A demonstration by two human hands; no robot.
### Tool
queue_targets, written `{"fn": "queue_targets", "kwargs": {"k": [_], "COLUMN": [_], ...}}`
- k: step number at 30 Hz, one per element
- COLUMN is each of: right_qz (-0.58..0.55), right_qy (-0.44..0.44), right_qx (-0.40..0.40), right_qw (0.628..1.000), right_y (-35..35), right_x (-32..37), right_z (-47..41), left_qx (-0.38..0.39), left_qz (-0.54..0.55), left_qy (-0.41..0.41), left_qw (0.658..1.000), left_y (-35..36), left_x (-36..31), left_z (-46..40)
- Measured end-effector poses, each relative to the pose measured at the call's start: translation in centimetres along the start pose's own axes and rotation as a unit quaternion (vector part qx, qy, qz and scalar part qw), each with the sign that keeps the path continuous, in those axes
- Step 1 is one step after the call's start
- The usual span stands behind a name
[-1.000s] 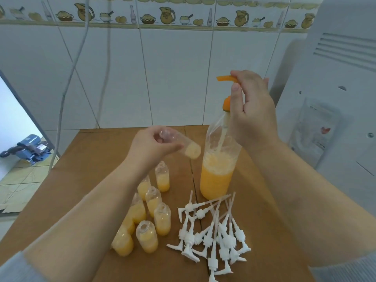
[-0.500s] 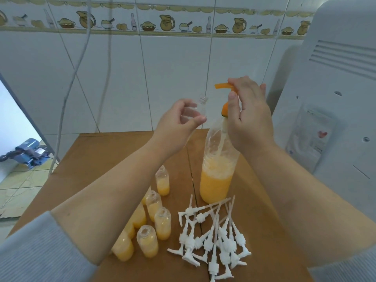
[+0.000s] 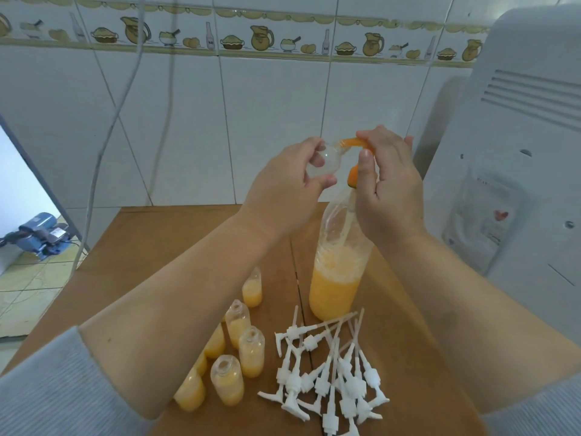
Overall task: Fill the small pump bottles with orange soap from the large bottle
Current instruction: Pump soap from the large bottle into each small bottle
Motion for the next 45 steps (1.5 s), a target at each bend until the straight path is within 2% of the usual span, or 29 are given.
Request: {"fn": "queue_targets", "kwargs": {"k": [5, 9, 17, 23, 29, 38, 45], "right_qz": [-0.018, -0.015, -0.034, -0.03, -0.059, -0.058, -0.063], "right_qy": [0.012, 0.002, 0.008, 0.0, 0.0, 0.005, 0.003], "right_qx": [0.007, 0.024, -0.03, 0.016, -0.046, -0.01, -0.046], "right_qw": [1.0, 1.0, 0.999, 0.999, 0.997, 0.998, 0.997], "right_y": [0.7, -0.3, 0.6, 0.2, 0.4, 0.0, 0.9], "right_x": [-0.3, 0.2, -0.4, 0.5, 0.7, 1.1, 0.9], "right_z": [1.0, 0.3, 0.7, 0.6, 0.5, 0.6, 0.5], "left_qx": [0.029, 0.019, 0.011, 0.02, 0.011, 0.012, 0.01], "left_qz": [-0.03, -0.036, -0.053, -0.055, -0.059, -0.087, -0.103], "left_qy": [-0.01, -0.014, -0.001, -0.021, -0.005, -0.019, -0.016], "left_qw": [0.999, 0.999, 0.999, 0.998, 0.998, 0.996, 0.995], "left_y": [0.4, -0.2, 0.5, -0.2, -0.2, -0.6, -0.4], "left_x": [0.3, -0.1, -0.3, -0.2, -0.9, -1.1, -1.2], "left_z": [0.4, 0.2, 0.5, 0.3, 0.3, 0.2, 0.2]}}
Point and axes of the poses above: each hand's wrist, its own z-axis away from the middle knuckle, its own y-axis out of the palm, x = y × z, the point moved 1 cm from there along -z, towards the middle knuckle, and after that the axes turned 13 degrees about x, right-handed, at the moved point
